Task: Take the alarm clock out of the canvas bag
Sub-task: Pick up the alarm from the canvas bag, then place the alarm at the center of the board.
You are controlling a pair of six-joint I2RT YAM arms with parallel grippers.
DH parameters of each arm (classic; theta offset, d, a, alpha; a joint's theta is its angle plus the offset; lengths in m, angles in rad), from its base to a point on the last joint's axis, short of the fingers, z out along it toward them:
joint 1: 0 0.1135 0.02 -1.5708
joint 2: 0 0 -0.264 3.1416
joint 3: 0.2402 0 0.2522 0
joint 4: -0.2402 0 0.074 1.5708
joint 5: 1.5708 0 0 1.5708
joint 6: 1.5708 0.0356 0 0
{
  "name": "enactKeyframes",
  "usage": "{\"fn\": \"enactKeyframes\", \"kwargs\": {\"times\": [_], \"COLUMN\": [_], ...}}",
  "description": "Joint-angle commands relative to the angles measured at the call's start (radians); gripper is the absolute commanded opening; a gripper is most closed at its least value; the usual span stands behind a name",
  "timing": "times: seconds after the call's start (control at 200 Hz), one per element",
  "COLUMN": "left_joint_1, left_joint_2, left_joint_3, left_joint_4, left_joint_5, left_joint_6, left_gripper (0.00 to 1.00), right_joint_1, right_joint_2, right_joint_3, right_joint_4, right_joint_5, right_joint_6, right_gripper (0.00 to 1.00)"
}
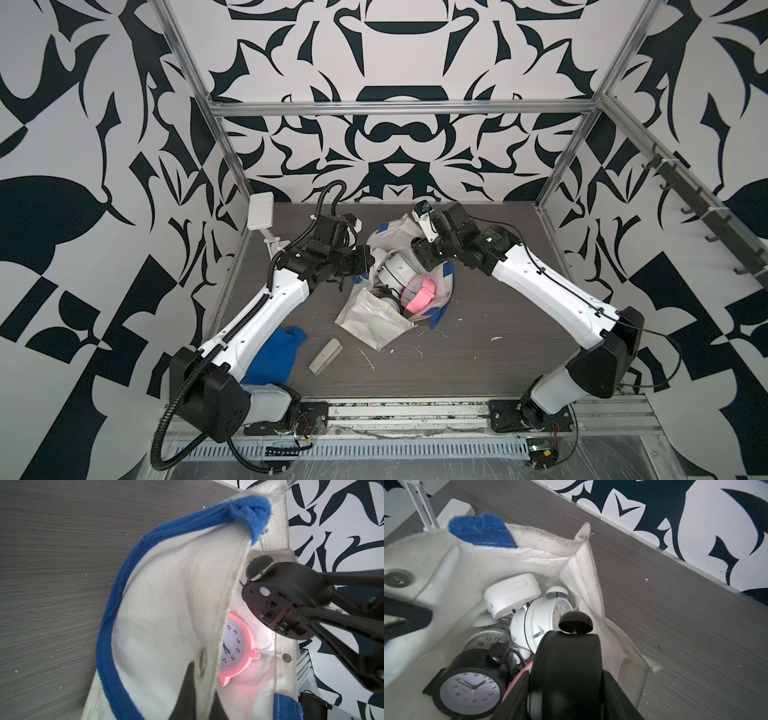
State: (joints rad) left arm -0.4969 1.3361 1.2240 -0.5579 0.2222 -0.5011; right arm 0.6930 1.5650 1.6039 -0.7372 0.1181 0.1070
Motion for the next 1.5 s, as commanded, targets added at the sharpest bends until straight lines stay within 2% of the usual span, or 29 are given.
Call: {"fn": "enactKeyframes", "kwargs": {"times": [0.0,0.145,0.275,0.355,0.635,1.035,1.325,1.495], "left_joint_1": [-0.005,-0.005,-0.005,-0.005,-0.005,-0.005,-0.005,-0.005], "left_joint_2": [-0.016,-0.012,-0.010,-0.008,0.001,-0.001,-0.012,-0.032], "left_joint_3": [-0.013,-0.012,-0.011,-0.011,-0.005,-0.009,-0.014,-0.027], "left_joint_4": [-0.021,-0.021,-0.022,-0.021,-0.021,-0.024,-0.025,-0.024], "left_joint_5": [0.005,0.005,0.003,0.003,0.001,0.004,0.012,0.008], "left_joint_6": [-0.007,-0.007,-0.004,-0.003,0.002,0.003,0.001,0.001], "left_gripper": [0.00,0.00,0.00,0.00,0.00,0.00,0.00,0.00], "right_joint_1": [-0.004,-0.004,-0.004,-0.004,-0.006,-0.095,-0.177,-0.225], "right_joint_2": [-0.071,-0.120,-0.161,-0.189,-0.264,-0.192,-0.084,-0.045], "right_joint_3": [0.072,0.094,0.122,0.131,0.068,-0.132,-0.295,-0.391], "right_joint_4": [0.018,-0.012,-0.069,-0.104,-0.186,-0.261,-0.222,-0.148], "right_joint_5": [-0.051,-0.052,0.009,0.065,0.388,0.617,0.658,0.619], "right_joint_6": [0.040,0.047,0.034,0.020,-0.022,0.083,0.152,0.163], "right_gripper": [0.30,0.30,0.30,0.30,0.30,0.30,0.30,0.30]}}
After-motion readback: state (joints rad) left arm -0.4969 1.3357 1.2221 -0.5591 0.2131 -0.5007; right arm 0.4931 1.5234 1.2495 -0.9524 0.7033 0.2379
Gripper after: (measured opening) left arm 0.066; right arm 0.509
